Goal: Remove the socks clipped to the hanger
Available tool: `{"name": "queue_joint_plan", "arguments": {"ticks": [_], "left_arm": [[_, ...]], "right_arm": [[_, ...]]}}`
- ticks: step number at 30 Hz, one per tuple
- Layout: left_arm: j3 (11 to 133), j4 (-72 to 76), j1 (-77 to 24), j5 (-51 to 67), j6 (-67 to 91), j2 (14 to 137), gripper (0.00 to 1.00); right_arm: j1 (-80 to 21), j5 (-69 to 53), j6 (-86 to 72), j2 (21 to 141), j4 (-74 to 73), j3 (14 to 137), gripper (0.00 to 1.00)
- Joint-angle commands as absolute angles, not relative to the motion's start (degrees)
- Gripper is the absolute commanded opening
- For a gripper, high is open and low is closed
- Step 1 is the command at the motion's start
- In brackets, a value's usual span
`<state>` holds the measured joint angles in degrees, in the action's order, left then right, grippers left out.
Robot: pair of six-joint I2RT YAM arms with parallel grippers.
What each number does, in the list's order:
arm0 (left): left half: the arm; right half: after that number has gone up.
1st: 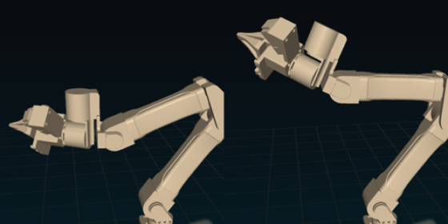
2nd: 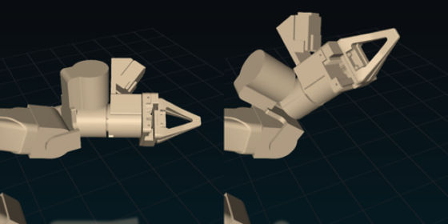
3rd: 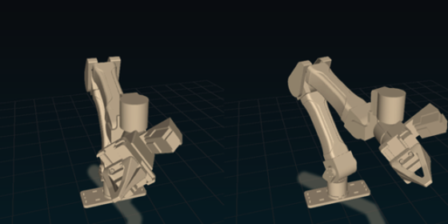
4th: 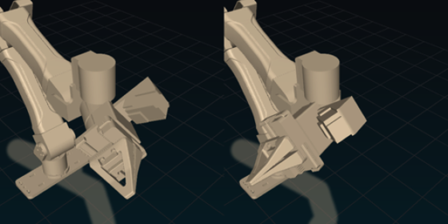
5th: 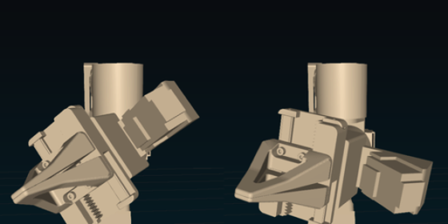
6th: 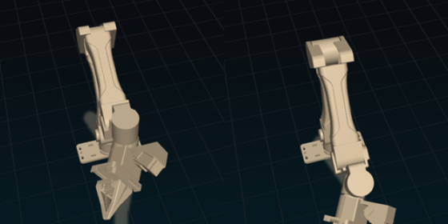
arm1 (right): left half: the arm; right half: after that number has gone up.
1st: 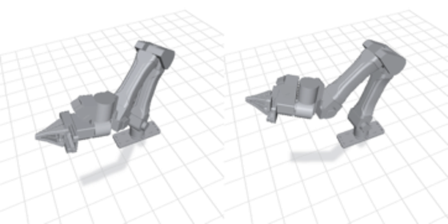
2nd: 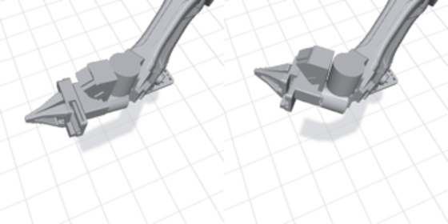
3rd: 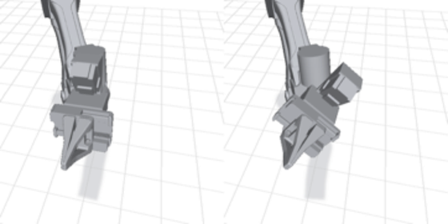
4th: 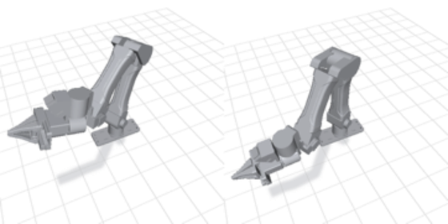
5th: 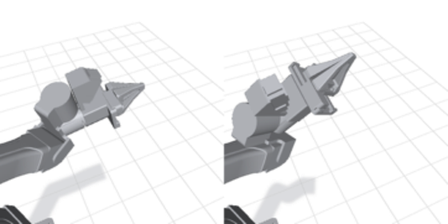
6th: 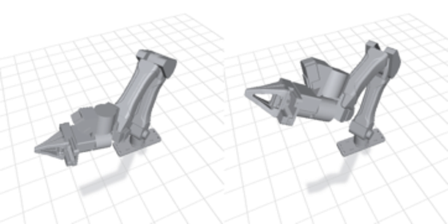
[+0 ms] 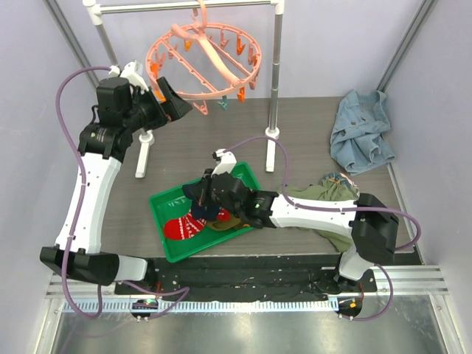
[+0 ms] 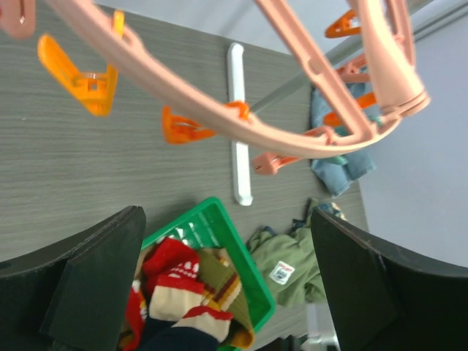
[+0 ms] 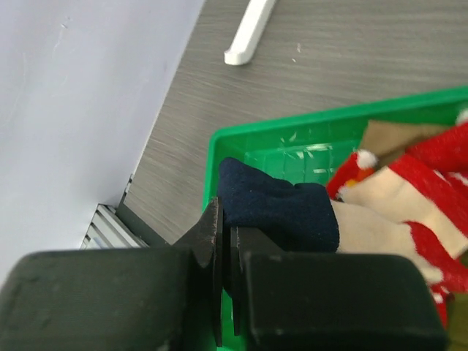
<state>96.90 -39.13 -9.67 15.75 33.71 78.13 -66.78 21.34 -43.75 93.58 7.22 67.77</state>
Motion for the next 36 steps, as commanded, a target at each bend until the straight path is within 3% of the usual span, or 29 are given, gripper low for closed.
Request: {"name": "queue_joint_plan", "arguments": {"ticks": [1, 9, 11, 13, 14, 15, 18, 19, 20, 21, 27, 36], "left_arm": [[93.7, -40.69, -9.4, 11.09, 29.45, 73.13, 1.0], [80.52, -34.2, -9.4, 9.93, 30.41, 62.95, 1.0], [76.49, -32.7, -9.4, 9.84, 30.59, 60.66, 1.0], [73.67, -29.98, -9.4, 9.58, 31.11, 57.76, 1.0], [71.13, -29.8, -9.4, 9.32, 32.85, 56.79, 1.0], [69.71, -28.84, -9.49, 10.97, 33.39, 55.91, 1.0], [65.75, -28.91, -9.49, 13.61, 33.58, 53.0, 1.0], [64.96, -28.92, -9.49, 14.15, 33.31, 52.39, 1.0], [63.3, -28.65, -9.49, 14.24, 32.88, 50.82, 1.0], [62.59, -28.39, -9.49, 14.33, 32.18, 50.19, 1.0], [55.2, -22.33, -9.49, 22.05, 36.64, 44.83, 1.0], [55.9, -26.72, -9.49, 30.05, 36.03, 41.49, 1.0]], "right_arm": [[-67.15, 24.42, -50.62, 87.11, 8.6, 62.42, 0.01], [-67.06, 28.3, -56.85, 91.48, 18.53, 48.35, 0.02], [-67.15, 28.21, -57.3, 94.55, 19.42, 47.81, 0.04], [-67.15, 27.95, -55.99, 95.71, 17.85, 49.12, 0.13], [-67.06, 27.43, -55.38, 95.63, 16.62, 51.05, 0.19], [-67.15, 27.07, -54.76, 94.93, 13.04, 52.02, 0.35], [-67.15, 26.63, -50.28, 90.2, 4.44, 55.8, 0.58], [-67.15, 26.63, -49.14, 88.7, 2.13, 56.85, 0.81], [-67.15, 26.54, -47.56, 87.03, 0.37, 58.34, 0.93], [-67.06, 26.37, -46.59, 84.05, -3.56, 58.79, 0.99], [-67.15, 27.51, -39.56, 73.05, -12.03, 60.47, 1.0], [-67.06, 35.76, -38.32, 58.37, -20.65, 60.39, 1.0]]}}
